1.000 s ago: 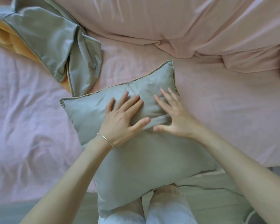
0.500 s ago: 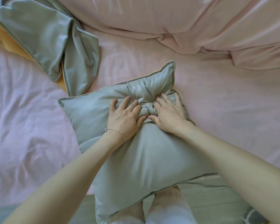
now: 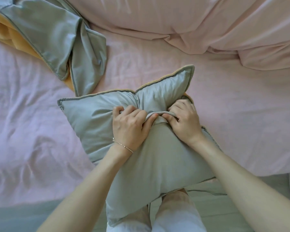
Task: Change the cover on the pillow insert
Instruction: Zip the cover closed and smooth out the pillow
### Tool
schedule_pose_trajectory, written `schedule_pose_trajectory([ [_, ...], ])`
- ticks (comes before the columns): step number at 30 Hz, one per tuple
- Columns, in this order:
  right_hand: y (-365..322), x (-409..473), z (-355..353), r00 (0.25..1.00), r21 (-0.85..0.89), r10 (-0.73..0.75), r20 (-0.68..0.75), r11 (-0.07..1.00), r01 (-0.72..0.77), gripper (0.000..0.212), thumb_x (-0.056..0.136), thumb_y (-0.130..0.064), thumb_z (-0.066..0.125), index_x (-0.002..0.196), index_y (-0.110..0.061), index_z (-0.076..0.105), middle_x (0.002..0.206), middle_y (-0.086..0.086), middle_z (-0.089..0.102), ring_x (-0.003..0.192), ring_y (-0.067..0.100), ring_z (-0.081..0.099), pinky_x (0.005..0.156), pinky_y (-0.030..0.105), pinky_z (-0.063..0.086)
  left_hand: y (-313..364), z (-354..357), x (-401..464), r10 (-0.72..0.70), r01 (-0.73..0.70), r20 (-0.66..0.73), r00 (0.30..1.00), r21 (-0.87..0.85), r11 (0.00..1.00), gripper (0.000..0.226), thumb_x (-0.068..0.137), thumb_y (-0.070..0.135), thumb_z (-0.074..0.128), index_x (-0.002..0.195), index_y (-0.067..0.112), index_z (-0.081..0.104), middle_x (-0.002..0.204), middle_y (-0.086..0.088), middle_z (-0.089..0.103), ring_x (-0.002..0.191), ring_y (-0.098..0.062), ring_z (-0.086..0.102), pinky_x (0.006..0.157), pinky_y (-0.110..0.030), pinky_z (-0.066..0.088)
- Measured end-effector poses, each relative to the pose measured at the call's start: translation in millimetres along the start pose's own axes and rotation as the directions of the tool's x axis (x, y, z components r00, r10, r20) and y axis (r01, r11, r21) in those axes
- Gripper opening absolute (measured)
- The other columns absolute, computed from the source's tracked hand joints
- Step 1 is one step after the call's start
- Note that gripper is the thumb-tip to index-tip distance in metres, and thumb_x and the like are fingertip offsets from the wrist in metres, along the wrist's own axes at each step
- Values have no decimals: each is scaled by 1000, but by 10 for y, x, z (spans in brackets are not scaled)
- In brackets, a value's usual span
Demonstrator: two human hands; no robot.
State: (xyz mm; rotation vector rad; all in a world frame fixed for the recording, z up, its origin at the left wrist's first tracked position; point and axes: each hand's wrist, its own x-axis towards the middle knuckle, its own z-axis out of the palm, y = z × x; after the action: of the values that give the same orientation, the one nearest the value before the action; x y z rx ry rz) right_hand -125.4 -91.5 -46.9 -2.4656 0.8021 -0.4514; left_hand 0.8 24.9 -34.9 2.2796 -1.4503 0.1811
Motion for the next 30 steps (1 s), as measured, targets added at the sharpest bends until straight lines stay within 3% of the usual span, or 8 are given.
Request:
schedule_pose_trajectory([
  [3, -146, 265, -244, 999, 50, -37, -10, 998, 38, 36, 83, -36, 54, 73, -5, 67, 85, 8, 68, 96, 19, 50, 85, 30, 32, 95, -253, 94, -188, 185, -33, 982, -88, 979, 43, 92, 44, 45, 56, 20, 40, 52, 3, 52, 64, -20, 51, 68, -34, 27],
  [7, -477, 708, -433, 993, 73, -94, 75, 993, 88, 31, 78, -36, 56, 86, -9, 68, 111, 4, 66, 119, 20, 46, 105, 45, 23, 191, -487, 175, -568, 555, 42, 822, -278, 784, 26, 77, 48, 50, 69, 24, 49, 71, 10, 49, 82, -13, 43, 70, -28, 21],
  [11, -662, 687, -203, 892, -30, 134, 432, 990, -134, 25, 91, -25, 50, 111, -14, 62, 142, -4, 44, 139, 15, 23, 115, 45, 2, 140, -410, -148, -462, 504, 204, 863, -302, 809, 41, 80, 40, 44, 100, 10, 64, 92, -5, 62, 88, -29, 54, 82, -27, 35],
  [14, -786, 641, -14, 937, -93, 258, 235, 966, -243, 24, 93, -27, 47, 99, -11, 63, 129, 2, 55, 133, 19, 33, 113, 43, 3, 5, -420, -189, -462, 517, 232, 856, -413, 750, 40, 84, 34, 40, 102, 12, 68, 89, -5, 65, 84, -21, 55, 79, -26, 38],
  [18, -985, 912, 213, 972, -114, 234, -33, 965, -236, 41, 88, -28, 29, 93, -5, 62, 102, 13, 63, 109, 30, 53, 106, 51, 25, -220, -361, -80, -542, 533, 148, 827, -512, 674, 35, 85, 24, 38, 92, 8, 69, 85, -6, 68, 81, -9, 49, 76, -22, 40],
  [23, -873, 1067, 645, 953, -273, 132, 272, 960, -55, 46, 99, -25, 29, 143, -11, 30, 152, 6, 25, 142, 20, 15, 114, 40, 3, -483, -10, 68, -718, 637, -2, 696, -459, 619, 35, 83, 15, 36, 98, 3, 66, 97, -11, 67, 93, -17, 51, 83, -18, 32],
  [27, -589, 689, 588, 988, -330, 11, 156, 943, 41, 50, 95, -22, 30, 141, -5, 34, 148, 11, 33, 139, 24, 26, 114, 42, 18, -665, 167, 129, -853, 847, 180, 490, -331, 417, 49, 89, 31, 35, 132, 11, 46, 135, -9, 48, 125, -26, 40, 99, -25, 25],
  [30, -451, 363, 380, 994, -283, -77, 79, 954, 97, 45, 92, -16, 35, 134, -2, 42, 141, 16, 42, 134, 26, 31, 113, 43, 21, -276, 186, -20, -810, 838, 235, 537, -254, 482, 60, 88, 45, 23, 136, 15, 42, 135, -6, 50, 125, -24, 42, 100, -37, 30],
])
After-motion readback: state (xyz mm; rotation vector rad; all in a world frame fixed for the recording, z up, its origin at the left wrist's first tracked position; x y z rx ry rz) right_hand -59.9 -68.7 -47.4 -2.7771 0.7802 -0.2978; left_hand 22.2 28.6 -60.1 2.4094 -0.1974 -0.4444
